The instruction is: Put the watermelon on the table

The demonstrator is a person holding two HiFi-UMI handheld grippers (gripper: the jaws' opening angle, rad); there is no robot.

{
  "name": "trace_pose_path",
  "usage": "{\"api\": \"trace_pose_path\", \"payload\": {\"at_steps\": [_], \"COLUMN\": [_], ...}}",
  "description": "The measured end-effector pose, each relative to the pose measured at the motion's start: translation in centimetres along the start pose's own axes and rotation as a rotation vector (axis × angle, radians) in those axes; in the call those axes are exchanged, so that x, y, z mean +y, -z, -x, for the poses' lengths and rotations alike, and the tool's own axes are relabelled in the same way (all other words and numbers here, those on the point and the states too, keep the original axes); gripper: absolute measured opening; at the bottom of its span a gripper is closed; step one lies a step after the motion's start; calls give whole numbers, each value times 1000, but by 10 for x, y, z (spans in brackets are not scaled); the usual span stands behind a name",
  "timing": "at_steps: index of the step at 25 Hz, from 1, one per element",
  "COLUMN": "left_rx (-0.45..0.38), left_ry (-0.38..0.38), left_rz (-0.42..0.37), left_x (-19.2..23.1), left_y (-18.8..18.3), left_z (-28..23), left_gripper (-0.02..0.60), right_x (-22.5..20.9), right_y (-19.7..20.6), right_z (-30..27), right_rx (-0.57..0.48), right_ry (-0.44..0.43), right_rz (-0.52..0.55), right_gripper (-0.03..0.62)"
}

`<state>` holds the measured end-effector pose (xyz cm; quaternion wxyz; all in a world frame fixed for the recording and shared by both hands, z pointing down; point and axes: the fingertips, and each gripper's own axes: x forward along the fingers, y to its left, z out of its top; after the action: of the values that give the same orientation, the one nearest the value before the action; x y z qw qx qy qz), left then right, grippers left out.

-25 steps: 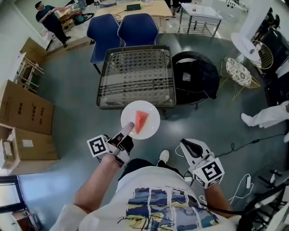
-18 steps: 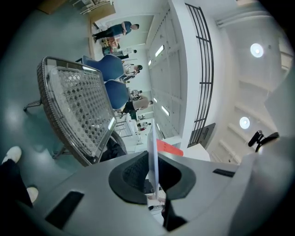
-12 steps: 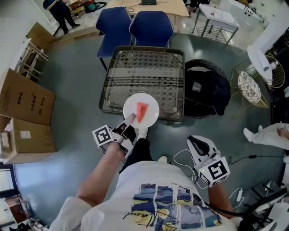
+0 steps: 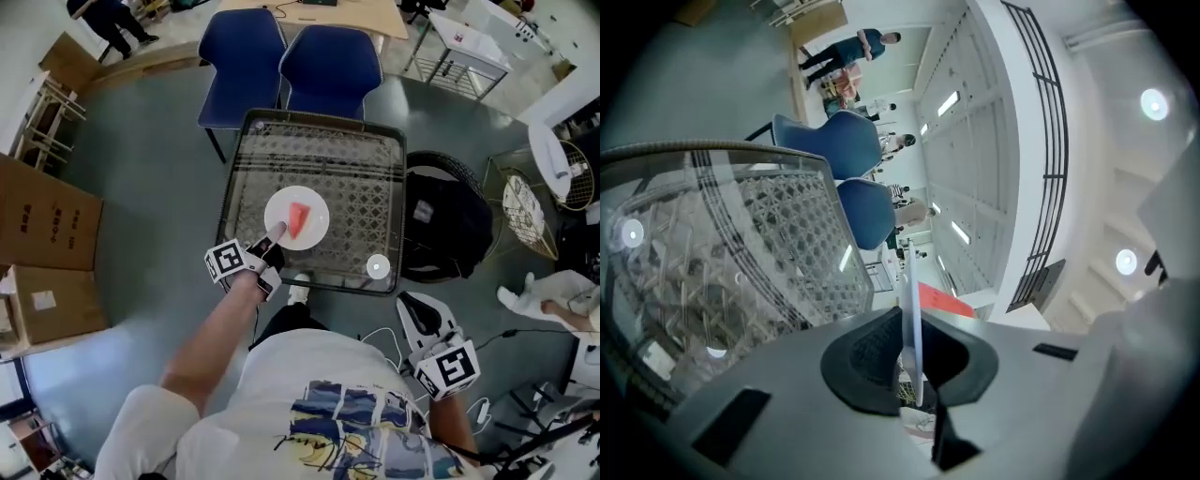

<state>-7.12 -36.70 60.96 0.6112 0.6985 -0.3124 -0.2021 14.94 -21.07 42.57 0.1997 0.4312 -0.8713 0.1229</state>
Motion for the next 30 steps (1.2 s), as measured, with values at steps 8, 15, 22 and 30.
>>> {"api": "trace_pose_path", "payload": {"at_steps": [8, 15, 22, 30], "left_rx": [49, 65, 74, 116], "left_ry": [-84, -150, -230, -311], "left_rz": [7, 39, 60, 50], "left_x": [88, 146, 185, 204], "left_y": [-76, -108, -127, -139], "left_z": [-59, -97, -100, -127], "left_gripper": [26, 26, 26, 28], "right_x": [-27, -42, -31, -62], "right_y": [-8, -11, -10, -13], "right_z": [-43, -53, -61, -82], "right_rx": [105, 172, 204, 202], "right_ry": [103, 154, 169, 148], "right_rz": [-15, -47, -113, -176], "right_gripper": [21, 21, 21, 21]}}
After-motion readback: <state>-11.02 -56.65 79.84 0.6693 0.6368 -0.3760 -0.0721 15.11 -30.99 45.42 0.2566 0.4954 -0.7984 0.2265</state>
